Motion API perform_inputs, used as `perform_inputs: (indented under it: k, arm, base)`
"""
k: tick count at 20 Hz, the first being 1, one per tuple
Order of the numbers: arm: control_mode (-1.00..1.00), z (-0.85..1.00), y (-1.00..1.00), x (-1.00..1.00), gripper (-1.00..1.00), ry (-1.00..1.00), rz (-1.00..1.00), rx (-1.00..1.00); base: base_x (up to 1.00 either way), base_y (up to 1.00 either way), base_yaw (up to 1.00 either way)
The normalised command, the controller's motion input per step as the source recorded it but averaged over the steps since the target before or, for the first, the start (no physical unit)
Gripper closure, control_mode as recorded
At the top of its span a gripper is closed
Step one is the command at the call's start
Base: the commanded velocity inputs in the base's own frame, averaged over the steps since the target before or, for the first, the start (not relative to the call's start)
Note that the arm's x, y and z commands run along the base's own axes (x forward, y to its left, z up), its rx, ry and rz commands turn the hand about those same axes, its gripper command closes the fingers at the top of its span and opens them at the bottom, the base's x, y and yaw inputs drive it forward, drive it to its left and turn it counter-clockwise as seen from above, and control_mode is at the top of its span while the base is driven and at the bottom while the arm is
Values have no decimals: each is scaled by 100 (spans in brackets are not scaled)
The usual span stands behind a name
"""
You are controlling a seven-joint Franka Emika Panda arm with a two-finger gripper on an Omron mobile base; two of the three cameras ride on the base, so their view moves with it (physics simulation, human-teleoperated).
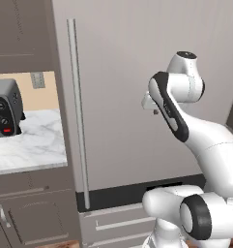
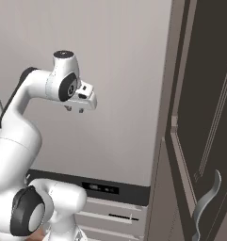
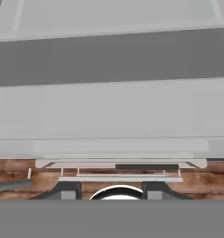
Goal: There is a bowl on the dining counter. Grab a lemon wedge from the fridge and place it in the bowl. Then get the liquor bottle and glass cup from the cabinet and place them next to the bowl.
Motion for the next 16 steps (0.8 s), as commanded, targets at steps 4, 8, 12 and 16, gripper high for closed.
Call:
perform_inputs:
  k: [4, 8, 12, 16]
  arm:
    - [-100, -3, 0, -3, -100, 0, 0, -2]
    - [-100, -10, 0, -34, -100, -9, 0, -5]
    - [-100, -31, -1, -39, -100, -15, -1, 0]
    - [-100, -32, -1, -24, -100, -1, -2, 0]
  base:
    - [0, 0, 0]
    - [0, 0, 0]
    - [0, 0, 0]
    - [0, 0, 0]
